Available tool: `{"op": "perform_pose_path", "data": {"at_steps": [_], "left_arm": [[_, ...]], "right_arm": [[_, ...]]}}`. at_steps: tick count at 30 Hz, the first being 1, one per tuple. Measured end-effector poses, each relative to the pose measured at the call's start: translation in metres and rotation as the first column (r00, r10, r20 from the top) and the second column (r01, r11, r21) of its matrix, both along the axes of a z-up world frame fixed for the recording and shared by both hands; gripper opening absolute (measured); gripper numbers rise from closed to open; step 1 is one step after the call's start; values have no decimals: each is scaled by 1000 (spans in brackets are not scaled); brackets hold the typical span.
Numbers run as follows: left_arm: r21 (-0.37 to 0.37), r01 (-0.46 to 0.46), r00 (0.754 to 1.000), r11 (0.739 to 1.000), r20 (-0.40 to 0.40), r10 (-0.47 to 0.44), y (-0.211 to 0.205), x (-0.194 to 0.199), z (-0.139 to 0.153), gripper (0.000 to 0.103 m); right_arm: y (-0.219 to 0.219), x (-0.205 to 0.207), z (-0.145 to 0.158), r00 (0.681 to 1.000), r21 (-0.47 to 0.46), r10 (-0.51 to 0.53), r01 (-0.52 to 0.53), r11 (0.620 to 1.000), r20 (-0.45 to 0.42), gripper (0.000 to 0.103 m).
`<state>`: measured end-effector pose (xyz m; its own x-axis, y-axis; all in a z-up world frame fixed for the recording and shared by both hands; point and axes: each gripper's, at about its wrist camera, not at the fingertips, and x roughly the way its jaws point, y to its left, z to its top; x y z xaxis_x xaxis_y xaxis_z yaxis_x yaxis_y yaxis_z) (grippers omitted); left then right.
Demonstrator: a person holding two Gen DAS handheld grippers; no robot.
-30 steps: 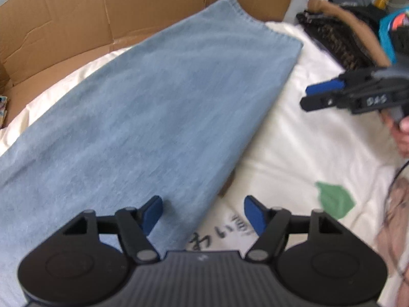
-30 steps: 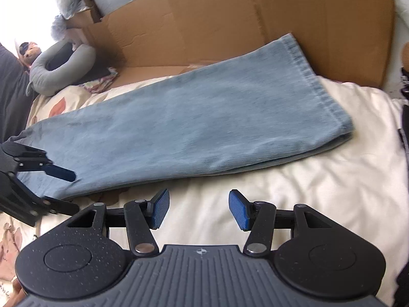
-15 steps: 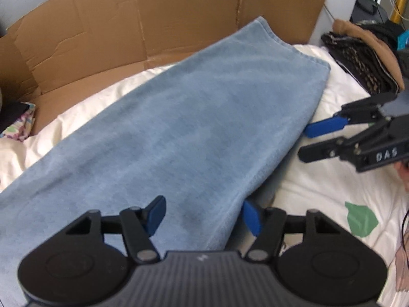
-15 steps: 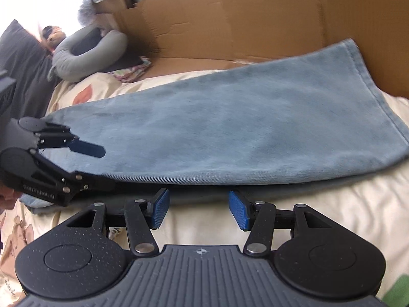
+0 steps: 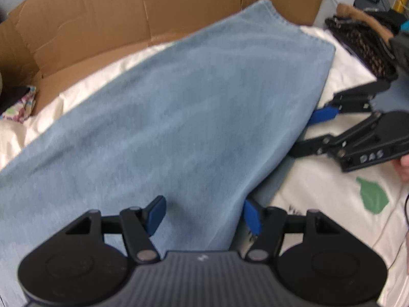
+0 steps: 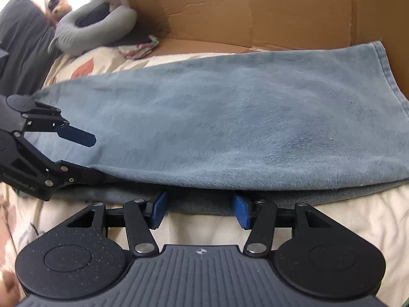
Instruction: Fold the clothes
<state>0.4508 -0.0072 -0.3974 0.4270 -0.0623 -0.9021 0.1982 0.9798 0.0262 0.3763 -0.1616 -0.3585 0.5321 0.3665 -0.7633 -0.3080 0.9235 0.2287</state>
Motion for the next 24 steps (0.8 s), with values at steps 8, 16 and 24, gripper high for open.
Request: {"op": "perform_pose_path", "data": {"at_steps": [8,16,24], "left_arm": [[50,20,1000,999,-23,-19,-5,-12,-4,69],[60,-21,1000,998,-22,22,18,-51,16,70],[62,-178,984,982,-12,180,49,-98,29,73]], "right_arm": [[-1,-3,2,1000,10,15,-15,1000,-21,60],[7,-15,10,997,51,59,-56,997,-51,59],[32,-24,18,989,74,141,-137,988,-48,59]]}}
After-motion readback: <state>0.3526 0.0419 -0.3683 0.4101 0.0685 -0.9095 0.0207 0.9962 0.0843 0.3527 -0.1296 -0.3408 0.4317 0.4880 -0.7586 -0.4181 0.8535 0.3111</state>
